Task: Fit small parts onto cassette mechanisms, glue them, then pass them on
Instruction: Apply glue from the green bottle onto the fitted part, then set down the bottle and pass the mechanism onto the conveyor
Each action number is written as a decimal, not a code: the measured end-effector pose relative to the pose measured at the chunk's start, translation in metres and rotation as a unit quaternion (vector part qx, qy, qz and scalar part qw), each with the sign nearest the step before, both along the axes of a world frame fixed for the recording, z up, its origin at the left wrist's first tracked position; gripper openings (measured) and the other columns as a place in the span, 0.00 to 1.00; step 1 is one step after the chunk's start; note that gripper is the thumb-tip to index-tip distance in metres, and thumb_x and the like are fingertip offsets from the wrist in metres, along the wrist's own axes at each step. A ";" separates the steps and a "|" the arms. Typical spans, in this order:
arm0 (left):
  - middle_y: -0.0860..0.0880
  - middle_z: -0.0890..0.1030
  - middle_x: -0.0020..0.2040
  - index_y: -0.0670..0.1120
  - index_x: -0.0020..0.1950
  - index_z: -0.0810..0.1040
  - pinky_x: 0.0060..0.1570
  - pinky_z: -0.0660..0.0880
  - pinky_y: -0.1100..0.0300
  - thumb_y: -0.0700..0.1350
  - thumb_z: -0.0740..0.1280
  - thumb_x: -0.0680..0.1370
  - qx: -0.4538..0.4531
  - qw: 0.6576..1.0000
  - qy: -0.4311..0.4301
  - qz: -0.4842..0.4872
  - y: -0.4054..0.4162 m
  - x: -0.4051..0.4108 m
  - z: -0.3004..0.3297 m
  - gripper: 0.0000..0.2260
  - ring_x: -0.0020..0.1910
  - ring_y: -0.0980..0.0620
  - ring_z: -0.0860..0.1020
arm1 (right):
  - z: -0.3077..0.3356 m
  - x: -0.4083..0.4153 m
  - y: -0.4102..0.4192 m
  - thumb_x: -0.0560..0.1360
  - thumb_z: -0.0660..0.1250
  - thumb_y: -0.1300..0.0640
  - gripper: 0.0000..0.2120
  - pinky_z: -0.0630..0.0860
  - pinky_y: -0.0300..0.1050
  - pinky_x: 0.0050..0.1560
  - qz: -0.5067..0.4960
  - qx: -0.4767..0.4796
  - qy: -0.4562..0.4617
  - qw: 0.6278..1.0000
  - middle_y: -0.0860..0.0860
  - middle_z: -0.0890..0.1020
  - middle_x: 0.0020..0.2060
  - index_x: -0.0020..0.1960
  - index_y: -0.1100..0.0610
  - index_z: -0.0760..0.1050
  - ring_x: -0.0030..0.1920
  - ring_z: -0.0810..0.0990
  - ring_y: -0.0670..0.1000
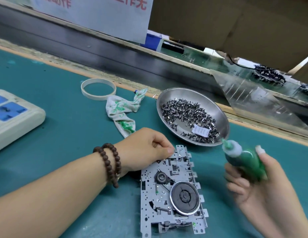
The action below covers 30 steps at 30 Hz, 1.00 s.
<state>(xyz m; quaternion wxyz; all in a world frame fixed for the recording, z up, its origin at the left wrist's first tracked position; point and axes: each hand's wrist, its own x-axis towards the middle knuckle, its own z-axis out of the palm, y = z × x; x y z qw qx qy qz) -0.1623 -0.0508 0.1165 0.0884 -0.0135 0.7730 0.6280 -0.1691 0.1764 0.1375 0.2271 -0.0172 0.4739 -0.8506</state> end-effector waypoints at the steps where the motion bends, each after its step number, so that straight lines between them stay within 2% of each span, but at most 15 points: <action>1: 0.50 0.79 0.34 0.48 0.39 0.81 0.42 0.72 0.64 0.44 0.69 0.74 0.005 1.000 0.000 0.002 -0.001 0.000 0.000 0.04 0.35 0.56 0.74 | 0.001 -0.002 0.000 0.64 0.76 0.50 0.24 0.78 0.44 0.32 0.060 -0.078 -0.027 0.995 0.64 0.80 0.39 0.52 0.65 0.79 0.33 0.79 0.52; 3: 0.50 0.80 0.35 0.49 0.38 0.81 0.42 0.73 0.65 0.44 0.69 0.74 0.015 1.000 -0.002 0.010 -0.001 0.000 0.000 0.05 0.36 0.56 0.75 | 0.006 -0.005 0.007 0.78 0.63 0.55 0.24 0.73 0.55 0.59 0.059 -0.070 -0.021 0.996 0.71 0.72 0.59 0.66 0.70 0.65 0.56 0.77 0.61; 4: 0.49 0.80 0.36 0.49 0.37 0.81 0.43 0.73 0.64 0.43 0.69 0.74 0.021 1.000 -0.003 0.013 -0.002 0.000 0.001 0.06 0.37 0.56 0.75 | 0.003 -0.004 0.007 0.75 0.68 0.56 0.26 0.73 0.54 0.60 0.074 -0.051 0.022 0.996 0.68 0.72 0.61 0.66 0.70 0.67 0.57 0.77 0.59; 5: 0.48 0.80 0.36 0.49 0.37 0.81 0.43 0.72 0.63 0.43 0.69 0.74 0.027 0.999 -0.006 0.015 -0.002 0.000 0.001 0.06 0.37 0.54 0.74 | -0.001 -0.006 0.010 0.65 0.78 0.55 0.30 0.77 0.51 0.54 0.115 -0.058 0.030 0.991 0.64 0.77 0.58 0.62 0.67 0.74 0.52 0.79 0.55; 6: 0.48 0.79 0.36 0.48 0.37 0.81 0.43 0.71 0.63 0.43 0.69 0.74 0.033 0.999 -0.007 0.017 -0.002 0.000 0.000 0.06 0.37 0.54 0.73 | -0.004 -0.007 0.014 0.55 0.82 0.56 0.31 0.79 0.46 0.48 0.081 0.013 0.074 0.994 0.59 0.80 0.55 0.57 0.61 0.79 0.47 0.81 0.51; 7: 0.49 0.78 0.34 0.48 0.38 0.81 0.42 0.71 0.64 0.43 0.69 0.74 0.036 0.999 -0.009 0.018 -0.002 0.000 0.000 0.05 0.36 0.54 0.73 | -0.006 -0.004 0.013 0.52 0.81 0.61 0.29 0.79 0.43 0.45 0.055 0.098 0.128 0.985 0.56 0.82 0.52 0.53 0.57 0.82 0.45 0.82 0.49; 9: 0.51 0.78 0.31 0.47 0.38 0.81 0.38 0.71 0.70 0.42 0.69 0.74 0.041 0.999 -0.007 0.022 -0.002 0.001 0.000 0.05 0.33 0.57 0.74 | -0.008 -0.004 0.009 0.60 0.73 0.66 0.20 0.79 0.40 0.47 0.038 0.194 0.198 0.960 0.54 0.83 0.50 0.51 0.54 0.81 0.48 0.82 0.48; 13: 0.47 0.82 0.37 0.46 0.41 0.82 0.42 0.74 0.69 0.43 0.69 0.74 0.024 0.999 -0.006 0.038 -0.001 0.002 0.001 0.03 0.37 0.57 0.78 | -0.018 -0.009 0.013 0.66 0.75 0.67 0.20 0.73 0.46 0.61 0.009 0.384 0.277 0.881 0.48 0.83 0.51 0.52 0.52 0.74 0.54 0.81 0.47; 16: 0.49 0.83 0.38 0.45 0.42 0.82 0.43 0.75 0.68 0.42 0.69 0.74 0.017 0.999 0.002 0.038 -0.001 0.008 0.008 0.03 0.39 0.56 0.79 | -0.018 -0.006 0.012 0.67 0.75 0.64 0.22 0.70 0.47 0.65 0.031 0.419 0.277 0.864 0.43 0.82 0.52 0.55 0.50 0.72 0.56 0.79 0.43; 19: 0.46 0.84 0.40 0.44 0.40 0.83 0.44 0.76 0.66 0.41 0.69 0.73 0.041 0.997 0.031 0.055 -0.004 0.015 0.027 0.03 0.41 0.53 0.80 | -0.013 0.000 0.016 0.68 0.73 0.60 0.25 0.68 0.36 0.64 0.057 0.452 0.287 0.843 0.36 0.77 0.56 0.59 0.43 0.66 0.59 0.72 0.33; 21: 0.44 0.84 0.41 0.46 0.40 0.84 0.41 0.76 0.65 0.43 0.70 0.71 0.074 0.993 0.064 0.065 -0.006 0.018 0.050 0.03 0.39 0.53 0.80 | 0.000 0.005 0.024 0.71 0.71 0.61 0.26 0.70 0.29 0.56 0.019 0.448 0.284 0.848 0.35 0.74 0.57 0.60 0.40 0.65 0.58 0.72 0.33; 24: 0.45 0.84 0.42 0.48 0.42 0.84 0.40 0.77 0.62 0.53 0.73 0.67 0.081 0.989 0.120 0.022 0.000 0.017 0.096 0.10 0.39 0.51 0.81 | 0.027 0.016 0.042 0.72 0.70 0.63 0.18 0.77 0.36 0.42 -0.083 0.306 0.224 0.922 0.46 0.82 0.47 0.56 0.45 0.74 0.44 0.80 0.45; 26: 0.45 0.84 0.41 0.46 0.41 0.84 0.37 0.78 0.62 0.49 0.72 0.66 0.073 0.987 0.140 -0.001 0.016 0.007 0.119 0.09 0.39 0.51 0.82 | 0.051 0.029 0.043 0.65 0.73 0.53 0.16 0.78 0.41 0.34 -0.028 0.191 0.146 0.970 0.50 0.83 0.42 0.53 0.48 0.80 0.37 0.81 0.50; 28: 0.47 0.84 0.39 0.45 0.40 0.84 0.34 0.76 0.66 0.44 0.70 0.70 0.039 0.987 0.154 -0.002 0.040 -0.011 0.132 0.05 0.36 0.54 0.81 | 0.069 0.039 0.042 0.62 0.75 0.40 0.21 0.77 0.44 0.28 0.037 0.146 0.101 0.983 0.53 0.83 0.44 0.50 0.50 0.82 0.34 0.81 0.53; 30: 0.49 0.84 0.38 0.46 0.40 0.83 0.35 0.76 0.66 0.42 0.69 0.74 -0.010 0.987 0.159 -0.006 0.068 -0.032 0.137 0.04 0.37 0.55 0.81 | 0.080 0.041 0.041 0.59 0.69 0.40 0.21 0.75 0.42 0.24 0.042 0.145 0.092 0.984 0.52 0.84 0.44 0.46 0.51 0.84 0.31 0.81 0.53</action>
